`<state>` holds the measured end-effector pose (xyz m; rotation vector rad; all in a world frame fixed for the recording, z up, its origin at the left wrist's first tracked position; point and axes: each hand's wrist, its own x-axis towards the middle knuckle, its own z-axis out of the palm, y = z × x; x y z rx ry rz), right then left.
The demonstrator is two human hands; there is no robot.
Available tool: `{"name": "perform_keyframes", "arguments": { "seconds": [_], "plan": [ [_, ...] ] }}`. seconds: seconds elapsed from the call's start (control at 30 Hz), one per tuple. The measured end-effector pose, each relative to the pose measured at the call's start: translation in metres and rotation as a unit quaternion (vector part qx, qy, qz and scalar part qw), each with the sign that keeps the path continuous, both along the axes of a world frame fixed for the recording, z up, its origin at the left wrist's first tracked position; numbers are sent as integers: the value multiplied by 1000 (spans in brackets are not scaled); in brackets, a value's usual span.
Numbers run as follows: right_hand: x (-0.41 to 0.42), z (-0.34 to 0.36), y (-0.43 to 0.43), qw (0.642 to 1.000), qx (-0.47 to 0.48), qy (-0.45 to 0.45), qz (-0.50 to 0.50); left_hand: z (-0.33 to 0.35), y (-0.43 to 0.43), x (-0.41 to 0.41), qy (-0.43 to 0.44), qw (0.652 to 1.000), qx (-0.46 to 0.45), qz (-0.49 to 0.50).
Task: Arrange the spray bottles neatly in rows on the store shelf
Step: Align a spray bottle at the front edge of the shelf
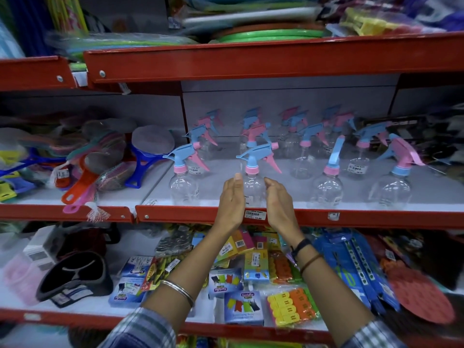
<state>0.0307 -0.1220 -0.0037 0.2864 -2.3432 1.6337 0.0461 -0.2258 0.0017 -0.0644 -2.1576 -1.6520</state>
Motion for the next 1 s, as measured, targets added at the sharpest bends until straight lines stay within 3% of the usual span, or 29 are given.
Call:
{"name": "perform_keyframes", "arguments": {
  "seconds": [0.17, 0.3, 0.4, 0.5, 0.57, 0.67, 0.8, 1.0],
  "plan": [
    [4, -6, 3, 1000, 1, 11, 0, -5, 5, 2, 28, 999, 4, 43],
    [23, -12, 16, 992, -73, 98, -18, -19, 25, 17, 166, 981, 9, 96],
    [28, -13, 44, 973, -101, 195, -70, -25, 49, 28, 193, 981, -24, 27],
    [15, -13, 81, 953, -145, 222, -150, -26, 82, 25, 144, 987, -45, -63],
    [4, -7, 102, 949, -151, 207, -184, -24, 100, 18, 82, 991, -47, -98],
    [-17, 0, 131, 980, -119, 90, -133, -19, 124, 7, 2, 992, -33, -125],
    [-33, 0, 148, 989, -128, -50, -56, -10, 144, -1, -14, 993, -13, -120],
    [-28, -5, 150, 994, -102, 3, -42, -4, 144, -19, -26, 996, 7, -80]
  ]
}}
